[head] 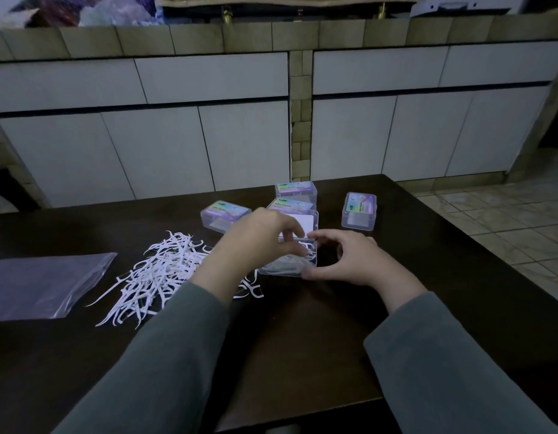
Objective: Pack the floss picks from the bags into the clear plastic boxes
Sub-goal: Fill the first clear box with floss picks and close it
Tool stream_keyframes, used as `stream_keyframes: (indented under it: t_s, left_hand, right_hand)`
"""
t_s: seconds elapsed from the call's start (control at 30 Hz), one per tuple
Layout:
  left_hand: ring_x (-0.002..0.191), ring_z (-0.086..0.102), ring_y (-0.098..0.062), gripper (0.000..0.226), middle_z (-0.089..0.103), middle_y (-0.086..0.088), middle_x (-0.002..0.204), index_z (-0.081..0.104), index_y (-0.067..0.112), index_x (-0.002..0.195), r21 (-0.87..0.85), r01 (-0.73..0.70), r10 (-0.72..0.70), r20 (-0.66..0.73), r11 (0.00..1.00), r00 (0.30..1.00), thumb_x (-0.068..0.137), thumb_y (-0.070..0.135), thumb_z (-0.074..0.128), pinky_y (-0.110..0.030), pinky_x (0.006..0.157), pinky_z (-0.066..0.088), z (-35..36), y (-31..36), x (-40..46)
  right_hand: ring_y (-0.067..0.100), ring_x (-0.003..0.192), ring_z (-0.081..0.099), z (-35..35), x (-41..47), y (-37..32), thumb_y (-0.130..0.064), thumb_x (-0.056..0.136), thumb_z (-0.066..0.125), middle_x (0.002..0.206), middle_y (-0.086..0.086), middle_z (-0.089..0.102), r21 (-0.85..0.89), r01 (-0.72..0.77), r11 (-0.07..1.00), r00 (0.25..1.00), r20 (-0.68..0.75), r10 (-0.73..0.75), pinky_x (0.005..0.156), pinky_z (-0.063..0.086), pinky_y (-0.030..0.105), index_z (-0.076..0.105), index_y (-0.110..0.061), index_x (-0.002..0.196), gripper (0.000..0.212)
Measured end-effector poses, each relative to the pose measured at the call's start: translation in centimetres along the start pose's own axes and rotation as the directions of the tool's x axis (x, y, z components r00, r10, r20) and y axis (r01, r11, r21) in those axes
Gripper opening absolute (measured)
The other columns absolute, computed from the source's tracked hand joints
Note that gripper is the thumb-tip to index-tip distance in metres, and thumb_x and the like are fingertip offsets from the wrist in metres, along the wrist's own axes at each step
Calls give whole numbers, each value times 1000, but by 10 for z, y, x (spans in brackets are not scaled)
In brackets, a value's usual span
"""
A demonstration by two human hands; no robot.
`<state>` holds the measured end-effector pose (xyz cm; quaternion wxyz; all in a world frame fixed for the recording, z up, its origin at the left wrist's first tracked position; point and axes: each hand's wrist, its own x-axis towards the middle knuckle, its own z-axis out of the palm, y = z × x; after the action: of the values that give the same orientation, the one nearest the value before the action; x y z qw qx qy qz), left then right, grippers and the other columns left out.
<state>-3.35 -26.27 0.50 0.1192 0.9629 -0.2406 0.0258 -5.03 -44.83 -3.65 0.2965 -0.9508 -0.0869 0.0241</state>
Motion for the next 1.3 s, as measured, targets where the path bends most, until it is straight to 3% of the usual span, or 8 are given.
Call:
stream_keyframes:
  t_s: [0.1,0.2,0.4,0.53,0.63,0.87,1.1,1.3]
  left_hand:
    - [94,51,-9,29,64,6,112,67,30,115,-48,21,-18,57,999,998,88,39,65,-25,80,44,10,3,5]
    - [95,53,-10,16,62,9,110,72,32,103,-92,-17,12,-61,996,998,89,31,66,-28,84,46,10,-13,2]
    - [77,51,-1,16,64,13,98,73,30,102,-125,22,-22,8,992,1000,87,32,68,-15,62,36,8,-28,-3]
    - [82,49,-3,26,57,15,106,69,34,110,-151,-10,7,-22,989,1000,84,35,70,-21,72,38,6,-33,-6]
    - [100,48,-5,32,54,12,122,65,36,119,-103,-49,51,13,993,999,87,34,67,-24,84,42,10,-26,-5]
    - [106,47,-8,20,53,9,118,70,30,103,-16,-32,32,-34,999,999,85,40,68,-25,84,39,12,-20,-6]
    - [97,50,-5,19,52,14,106,69,33,105,-59,-64,57,-118,996,991,89,41,63,-24,79,40,6,-23,-18]
    - [88,57,-6,15,62,13,94,73,29,98,-47,-13,10,-65,999,998,89,37,64,-22,77,44,-16,-56,-44]
  right_hand:
    - [14,116,47,1,0,0,-64,69,73,129,-17,53,14,12,1000,1000,-13,-11,107,30,45,43,-42,138,78]
    - [12,116,47,0,0,0,-63,69,74,127,-18,53,-6,0,1000,1000,-16,0,108,29,45,43,-43,139,79]
    - [15,121,44,0,-1,-3,-61,71,74,133,-15,51,-15,-19,1000,1000,-17,19,110,30,47,41,-42,141,79]
    - [15,122,44,2,-1,0,-64,70,73,134,-15,52,-14,-11,1000,1000,-22,11,108,29,43,40,-42,141,81]
    - [16,125,42,3,-2,0,-64,72,71,137,-14,50,-36,-9,999,1000,-30,8,109,26,42,39,-43,142,80]
    - [17,134,36,6,-7,0,-66,75,67,145,-11,45,-83,-21,996,998,-64,15,106,24,39,36,-41,144,80]
    - [13,125,36,16,-19,-12,-74,74,58,133,-7,40,-256,50,965,968,-225,-110,101,30,36,36,-40,143,81]
    - [9,111,42,41,-33,-64,-58,85,56,118,-11,50,-272,294,916,902,-239,-360,96,33,34,50,-37,132,51]
